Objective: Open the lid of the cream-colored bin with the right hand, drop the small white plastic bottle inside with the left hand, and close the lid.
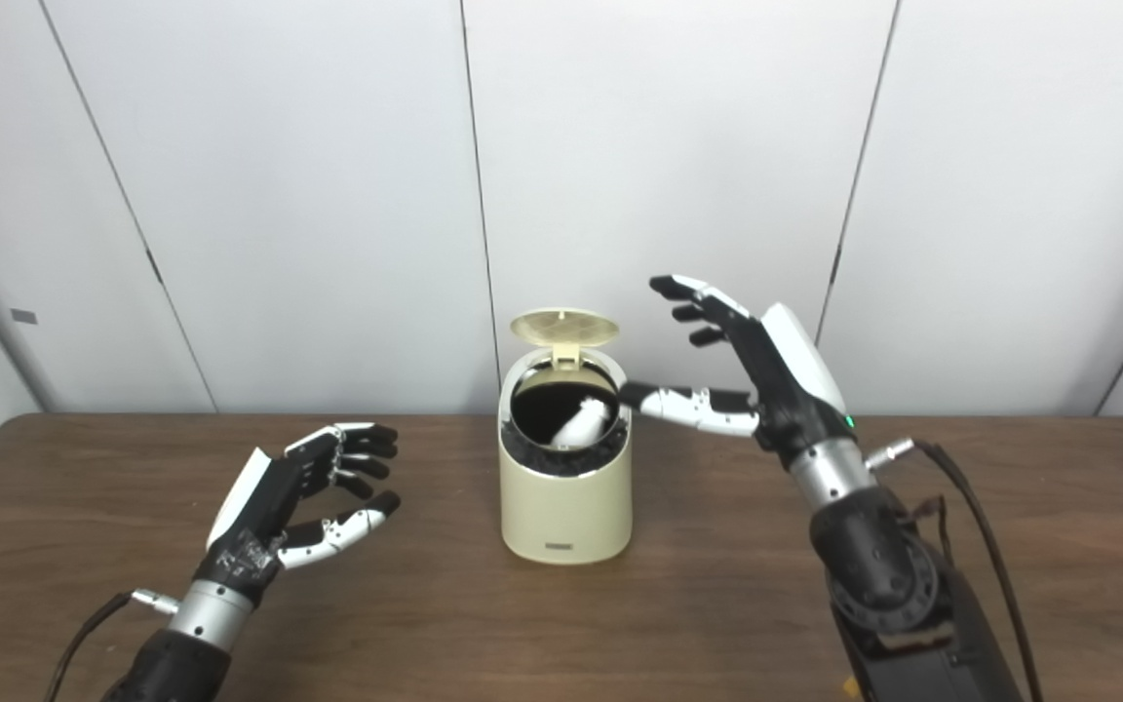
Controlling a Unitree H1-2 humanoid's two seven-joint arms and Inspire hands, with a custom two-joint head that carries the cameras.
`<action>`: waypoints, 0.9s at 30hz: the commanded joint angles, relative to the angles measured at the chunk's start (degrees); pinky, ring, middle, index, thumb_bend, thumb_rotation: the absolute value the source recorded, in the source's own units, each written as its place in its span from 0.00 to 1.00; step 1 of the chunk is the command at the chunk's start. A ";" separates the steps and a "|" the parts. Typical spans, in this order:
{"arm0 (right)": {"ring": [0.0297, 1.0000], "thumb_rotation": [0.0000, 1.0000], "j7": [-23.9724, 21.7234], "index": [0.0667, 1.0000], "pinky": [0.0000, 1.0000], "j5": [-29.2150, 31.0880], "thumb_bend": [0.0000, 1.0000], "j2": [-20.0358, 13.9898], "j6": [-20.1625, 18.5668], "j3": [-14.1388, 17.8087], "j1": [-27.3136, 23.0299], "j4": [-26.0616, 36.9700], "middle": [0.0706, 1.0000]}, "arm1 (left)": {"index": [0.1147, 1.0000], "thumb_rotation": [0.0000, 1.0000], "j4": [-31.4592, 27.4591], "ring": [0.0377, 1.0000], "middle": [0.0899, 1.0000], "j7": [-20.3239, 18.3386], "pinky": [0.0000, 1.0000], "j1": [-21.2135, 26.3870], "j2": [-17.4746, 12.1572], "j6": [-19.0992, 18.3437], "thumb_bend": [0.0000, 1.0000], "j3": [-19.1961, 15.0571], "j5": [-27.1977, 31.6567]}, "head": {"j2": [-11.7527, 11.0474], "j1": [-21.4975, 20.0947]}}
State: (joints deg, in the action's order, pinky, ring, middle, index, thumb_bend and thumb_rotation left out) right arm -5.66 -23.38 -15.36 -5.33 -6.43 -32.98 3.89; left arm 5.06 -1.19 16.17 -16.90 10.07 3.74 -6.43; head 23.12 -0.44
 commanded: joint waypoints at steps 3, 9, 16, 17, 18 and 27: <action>0.84 0.69 -3.04 0.82 0.75 -2.16 0.60 -2.44 -1.61 -1.28 -6.17 0.86 0.84 | 0.69 0.09 -0.04 0.65 0.68 0.86 0.57 0.47 1.53 3.67 0.48 -0.98 -0.65 | -0.06 -0.04; 0.80 0.72 -6.49 0.82 0.68 -2.31 0.62 -3.18 -3.76 -1.99 -10.21 0.40 0.83 | 0.71 0.06 1.12 0.66 0.70 1.40 0.59 0.47 3.21 5.26 0.46 -1.66 -1.85 | -0.14 0.21; 0.87 0.75 -8.62 0.80 0.75 -3.24 0.60 -4.41 -2.29 -3.71 -12.66 -0.56 0.83 | 0.71 0.01 2.05 0.67 0.71 0.42 0.60 0.59 3.51 6.14 0.43 -1.61 -2.03 | 0.01 0.42; 0.86 0.75 -8.85 0.80 0.74 -3.32 0.61 -4.47 -2.24 -3.93 -12.77 -0.61 0.83 | 0.71 0.01 2.21 0.67 0.70 0.41 0.60 0.60 3.57 6.29 0.43 -1.62 -2.03 | 0.02 0.47; 0.86 0.75 -9.12 0.80 0.74 -3.33 0.61 -4.50 -2.32 -4.09 -12.82 -0.61 0.83 | 0.71 0.00 2.34 0.67 0.70 0.43 0.59 0.62 3.63 6.39 0.43 -1.63 -2.05 | 0.02 0.59; 0.91 0.76 -10.77 0.78 0.80 -4.15 0.63 -4.77 -1.30 -5.22 -12.97 -1.26 0.84 | 0.71 0.00 2.06 0.67 0.70 0.60 0.59 0.57 4.51 5.91 0.42 -1.91 -1.73 | 0.29 1.29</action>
State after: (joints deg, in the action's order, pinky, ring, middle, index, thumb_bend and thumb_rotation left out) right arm -17.03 -27.39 -19.10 -8.69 -12.04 -42.37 1.78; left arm 8.22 -1.02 14.87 -12.23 14.32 2.55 -8.32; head 23.38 0.79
